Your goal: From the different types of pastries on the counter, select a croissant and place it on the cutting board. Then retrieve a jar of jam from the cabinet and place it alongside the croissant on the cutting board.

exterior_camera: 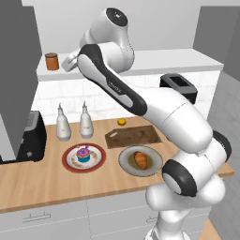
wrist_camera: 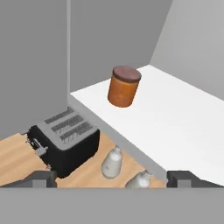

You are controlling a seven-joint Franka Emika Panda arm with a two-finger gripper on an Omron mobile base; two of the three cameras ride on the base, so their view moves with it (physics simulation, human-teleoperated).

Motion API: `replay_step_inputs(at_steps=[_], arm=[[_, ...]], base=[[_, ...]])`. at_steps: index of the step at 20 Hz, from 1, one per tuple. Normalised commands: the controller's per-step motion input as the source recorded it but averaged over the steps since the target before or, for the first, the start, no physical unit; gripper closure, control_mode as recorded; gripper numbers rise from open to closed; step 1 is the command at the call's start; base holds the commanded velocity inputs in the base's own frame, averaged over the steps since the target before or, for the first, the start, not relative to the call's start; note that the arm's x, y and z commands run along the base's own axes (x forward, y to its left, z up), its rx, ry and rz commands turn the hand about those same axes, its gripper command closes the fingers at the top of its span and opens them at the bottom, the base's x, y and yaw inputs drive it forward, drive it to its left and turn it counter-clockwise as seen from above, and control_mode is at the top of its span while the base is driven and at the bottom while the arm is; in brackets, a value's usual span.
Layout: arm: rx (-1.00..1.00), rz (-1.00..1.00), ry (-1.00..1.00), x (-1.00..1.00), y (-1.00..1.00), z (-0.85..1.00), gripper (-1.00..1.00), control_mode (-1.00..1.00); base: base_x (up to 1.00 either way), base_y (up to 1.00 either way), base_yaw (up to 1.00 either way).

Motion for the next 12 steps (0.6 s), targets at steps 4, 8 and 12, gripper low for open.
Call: replay_step_inputs(at_steps=[4,8,12], arm=[[0.00,0.00,-0.01,0.49,0.50,0.06,-1.00,-1.00],[0.01,0.00,0.00,0.42,0.37,0.08,-1.00,-1.00],[0.00,0.00,0.00,0.51,0.24,0.10,-1.00,-1.00]], base=[[0.00,0.00,0.00],[0.00,0.00,0.00],[0.00,0.00,0.00]])
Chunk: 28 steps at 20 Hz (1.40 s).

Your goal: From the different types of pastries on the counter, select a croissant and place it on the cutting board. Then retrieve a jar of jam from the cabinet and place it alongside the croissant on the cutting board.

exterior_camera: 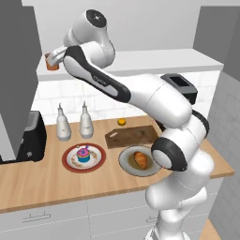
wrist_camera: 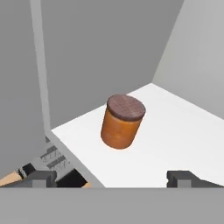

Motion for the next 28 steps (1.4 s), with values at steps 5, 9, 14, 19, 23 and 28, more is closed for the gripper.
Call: replay_step_inputs(at_steps=[5,9,14,19,23,28], arm=[[0.00,0.00,0.00,0.38,0.30,0.05,-1.00,-1.00],[0.00,0.00,0.00,0.18,0.26,0.00,-1.00,-1.00],[0.00,0.00,0.00,0.16,0.06,-0.06,-1.00,-1.00],[0.01,0.00,0.00,0.01,-0.09,-0.34,-1.00,-1.00],[0.06,0.00,0.00,0.04,-0.09,-0.29,-1.00,-1.00],[0.03,0.00,-0.03,0.09,-0.10,-0.50,-1.00,-1.00]], base=[[0.00,0.00,0.00],[0.00,0.00,0.00],[0.00,0.00,0.00],[0.00,0.00,0.00],[0.00,0.00,0.00],[0.00,0.00,0.00]])
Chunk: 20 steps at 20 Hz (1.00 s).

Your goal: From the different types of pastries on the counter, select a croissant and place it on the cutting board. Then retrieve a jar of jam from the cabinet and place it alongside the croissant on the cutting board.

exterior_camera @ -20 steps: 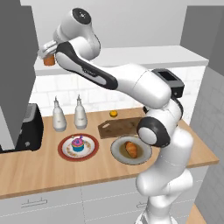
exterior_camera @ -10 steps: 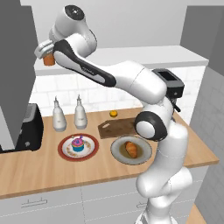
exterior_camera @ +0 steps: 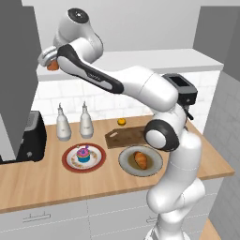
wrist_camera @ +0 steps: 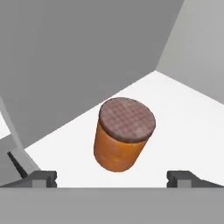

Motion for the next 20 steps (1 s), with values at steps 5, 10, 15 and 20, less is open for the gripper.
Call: replay_step_inputs(at_steps=[5,10,15,20], arm=[[0.05,-0.01,-0.10,0.30,-0.03,-0.46,-1.00,-1.00],[0.13,-0.02,-0.03,0.37,0.08,-0.06,-1.00,-1.00],[0.17,-0.01,0.00,0.05,0.39,0.00,-1.00,-1.00],[0.12,0.00,0.00,0.20,0.20,-0.01,-1.00,-1.00]], base=[[0.00,0.00,0.00],[0.00,0.00,0.00],[0.00,0.00,0.00],[0.00,0.00,0.00]])
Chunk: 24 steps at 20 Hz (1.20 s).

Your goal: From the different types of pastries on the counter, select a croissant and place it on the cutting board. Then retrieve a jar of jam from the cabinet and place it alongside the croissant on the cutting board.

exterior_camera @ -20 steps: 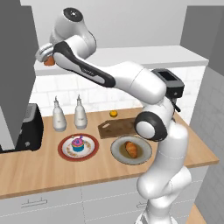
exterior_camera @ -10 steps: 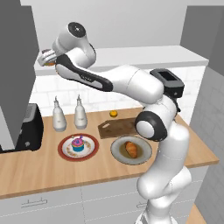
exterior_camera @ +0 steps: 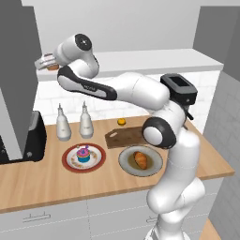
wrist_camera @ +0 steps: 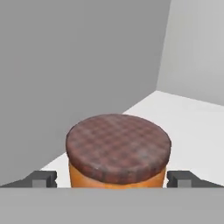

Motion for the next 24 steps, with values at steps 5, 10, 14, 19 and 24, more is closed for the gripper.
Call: replay_step_inputs(at_steps=[5,10,14,19,24], arm=[[0.10,0.00,0.00,0.33,0.02,-0.10,1.00,-1.00],[0.08,0.00,0.00,0.04,0.00,-0.11,1.00,-1.00],[0.02,0.00,0.00,-0.46,-0.24,0.00,1.00,-1.00],[0.00,0.00,-0.03,-0.92,-0.58,0.00,1.00,-1.00],[0.00,0.00,-0.14,-0.97,-0.75,0.00,1.00,-1.00]], base=[[0.00,0.00,0.00],[0.00,0.00,0.00],[0.00,0.00,0.00],[0.00,0.00,0.00],[0.00,0.00,0.00]])
